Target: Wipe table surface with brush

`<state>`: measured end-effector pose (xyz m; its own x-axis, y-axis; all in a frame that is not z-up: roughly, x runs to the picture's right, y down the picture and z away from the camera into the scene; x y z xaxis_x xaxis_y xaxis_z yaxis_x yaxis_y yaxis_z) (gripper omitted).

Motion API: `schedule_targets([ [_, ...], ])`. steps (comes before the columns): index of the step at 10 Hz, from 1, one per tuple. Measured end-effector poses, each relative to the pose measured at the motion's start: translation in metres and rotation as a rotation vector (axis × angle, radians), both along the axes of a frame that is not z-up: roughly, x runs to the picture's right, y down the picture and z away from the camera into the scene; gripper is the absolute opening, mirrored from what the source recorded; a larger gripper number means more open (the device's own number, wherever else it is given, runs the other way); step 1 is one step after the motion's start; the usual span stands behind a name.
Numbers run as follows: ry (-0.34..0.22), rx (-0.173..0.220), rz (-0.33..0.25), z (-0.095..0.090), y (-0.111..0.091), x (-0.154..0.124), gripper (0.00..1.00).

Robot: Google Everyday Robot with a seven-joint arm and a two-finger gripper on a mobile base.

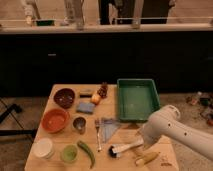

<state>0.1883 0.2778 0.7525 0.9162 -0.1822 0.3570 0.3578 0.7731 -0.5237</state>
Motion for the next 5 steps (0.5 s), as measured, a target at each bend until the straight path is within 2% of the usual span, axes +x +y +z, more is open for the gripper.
schedule_targets([
  [5,0.000,-0.027,0.007,0.013,0.009,-0.004,0.59],
])
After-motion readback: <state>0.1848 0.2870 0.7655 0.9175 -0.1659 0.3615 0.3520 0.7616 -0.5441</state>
